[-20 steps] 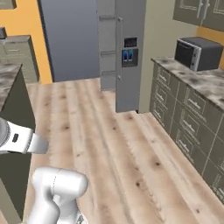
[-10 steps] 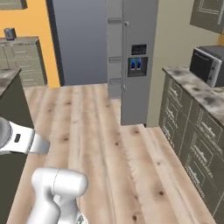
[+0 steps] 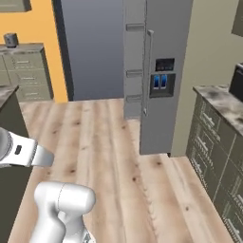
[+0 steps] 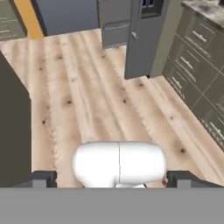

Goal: Open the fridge, grab two sodas, and place both sodas inside the bowl with ice on the dining counter.

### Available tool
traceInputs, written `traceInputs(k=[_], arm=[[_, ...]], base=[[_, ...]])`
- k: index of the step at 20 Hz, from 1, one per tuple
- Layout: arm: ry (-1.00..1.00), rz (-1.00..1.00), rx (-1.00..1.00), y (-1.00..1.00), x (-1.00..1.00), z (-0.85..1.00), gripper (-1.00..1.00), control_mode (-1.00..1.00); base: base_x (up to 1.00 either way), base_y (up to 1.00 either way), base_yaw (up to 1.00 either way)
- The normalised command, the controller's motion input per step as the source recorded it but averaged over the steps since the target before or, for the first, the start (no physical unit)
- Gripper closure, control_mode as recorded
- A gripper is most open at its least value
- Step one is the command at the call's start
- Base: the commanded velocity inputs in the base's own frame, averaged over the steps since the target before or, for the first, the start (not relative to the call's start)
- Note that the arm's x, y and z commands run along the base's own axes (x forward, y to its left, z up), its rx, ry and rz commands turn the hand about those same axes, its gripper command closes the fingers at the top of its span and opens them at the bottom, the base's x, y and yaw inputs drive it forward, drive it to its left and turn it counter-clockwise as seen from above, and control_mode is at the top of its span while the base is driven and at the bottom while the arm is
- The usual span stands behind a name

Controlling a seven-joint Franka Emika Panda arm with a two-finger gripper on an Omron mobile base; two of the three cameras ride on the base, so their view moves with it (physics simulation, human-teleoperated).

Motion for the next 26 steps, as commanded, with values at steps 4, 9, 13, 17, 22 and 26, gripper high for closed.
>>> traceInputs(k=[4, 9, 13, 17, 22, 26], arm=[[0.00, 0.00, 0.00, 0.00, 0.00, 0.00, -1.00, 1.00], [0.00, 0.00, 0.00, 0.00, 0.00, 0.00, -1.00, 1.00], [0.00, 0.00, 0.00, 0.00, 0.00, 0.00, -1.00, 1.00], [0.00, 0.00, 0.00, 0.00, 0.00, 0.00, -1.00, 1.00], [0.00, 0.00, 0.00, 0.00, 0.00, 0.00, -1.00, 1.00], [0.00, 0.00, 0.00, 0.00, 0.00, 0.00, -1.00, 1.00]], base=[[1.00, 0.36, 0.00], [1.00, 0.38, 0.00], [1.00, 0.40, -0.01], [1.00, 0.40, -0.09], [1.00, 0.38, -0.17], [1.00, 0.33, -0.25]])
